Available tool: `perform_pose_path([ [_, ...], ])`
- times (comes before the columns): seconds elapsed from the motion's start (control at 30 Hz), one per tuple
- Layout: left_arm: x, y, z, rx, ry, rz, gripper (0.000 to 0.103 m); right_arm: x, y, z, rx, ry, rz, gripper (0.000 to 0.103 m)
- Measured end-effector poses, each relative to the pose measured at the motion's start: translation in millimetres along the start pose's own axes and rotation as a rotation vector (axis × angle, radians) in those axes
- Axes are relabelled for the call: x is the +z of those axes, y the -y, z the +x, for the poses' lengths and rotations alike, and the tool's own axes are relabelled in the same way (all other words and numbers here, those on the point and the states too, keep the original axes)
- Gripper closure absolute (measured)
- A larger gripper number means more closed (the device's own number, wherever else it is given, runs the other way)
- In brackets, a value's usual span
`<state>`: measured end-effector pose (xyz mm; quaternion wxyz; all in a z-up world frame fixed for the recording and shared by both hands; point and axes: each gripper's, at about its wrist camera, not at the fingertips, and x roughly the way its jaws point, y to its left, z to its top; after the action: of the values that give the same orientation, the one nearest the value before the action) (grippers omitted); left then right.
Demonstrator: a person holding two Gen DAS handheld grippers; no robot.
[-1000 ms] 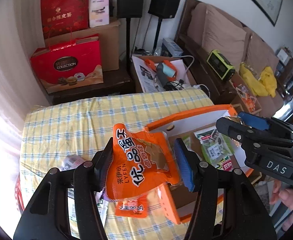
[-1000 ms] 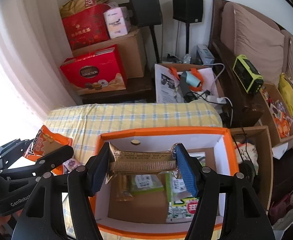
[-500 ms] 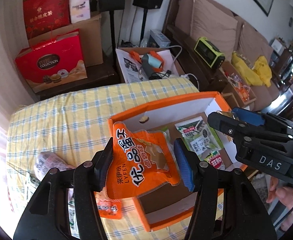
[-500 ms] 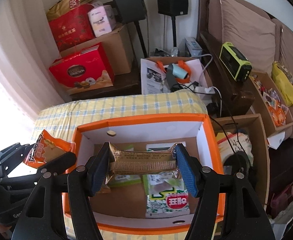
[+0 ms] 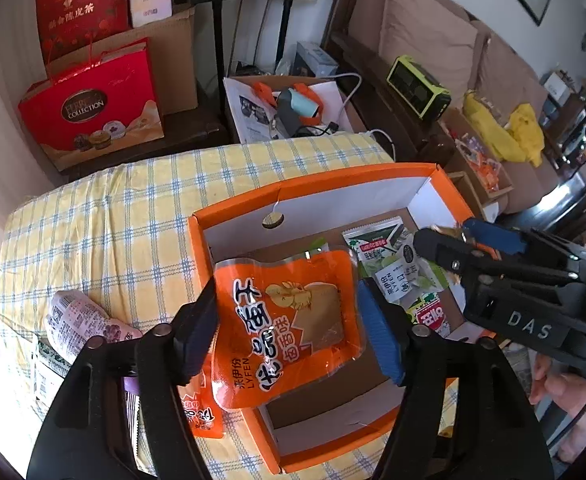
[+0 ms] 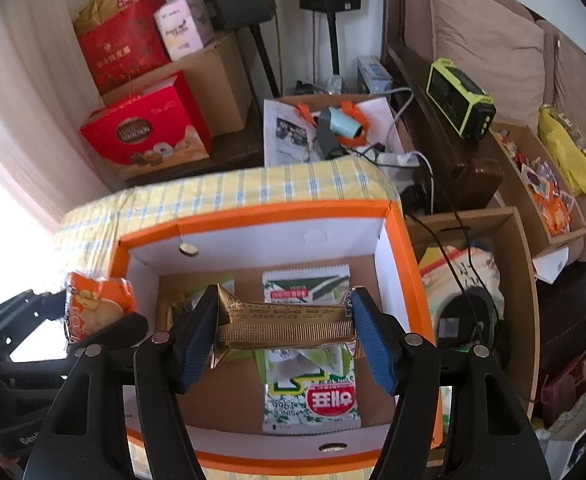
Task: Organize objects
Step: 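Open both grippers to drop the orange packet and gold bar into the box, then withdraw both tools from the box toward the remaining snacks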
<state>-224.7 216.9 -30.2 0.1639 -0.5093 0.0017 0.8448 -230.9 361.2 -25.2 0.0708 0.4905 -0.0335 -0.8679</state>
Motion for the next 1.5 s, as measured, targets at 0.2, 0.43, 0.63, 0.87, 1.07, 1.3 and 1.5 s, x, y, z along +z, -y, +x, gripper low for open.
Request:
perform_pose_path([
  [0.2,-3,-2,-2,0.009,-0.004,0.004,0.035,-4,-2,2,-0.019,-0.005,-0.003,0.033],
  [0.43,-3,-7,-11,0.020,0.017,-0.006,0.032,1,-3,-9,-0.027,0.027,0.002,0.025],
  [0.63,-2,-12,-20,0.033,0.048,-0.010,0.023,3,-6,-16,-0.032,0.052,0.002,0.019],
  [0.87,-4,-24,-30,0.032,0.069,-0.030,0.016,2,-11,-19,-0.020,0.063,0.003,0.011],
  [1.07,-4,-40,-41,0.025,0.094,-0.062,0.000,2,-18,-22,-0.007,0.065,-0.006,0.000],
  [1.3,-4,-53,-53,0.046,0.115,-0.063,0.000,4,-28,-24,-0.001,0.069,-0.028,0.000],
  [1.5,-9,-69,-63,0.087,0.129,-0.064,0.000,5,-46,-25,0.007,0.072,-0.066,0.000],
])
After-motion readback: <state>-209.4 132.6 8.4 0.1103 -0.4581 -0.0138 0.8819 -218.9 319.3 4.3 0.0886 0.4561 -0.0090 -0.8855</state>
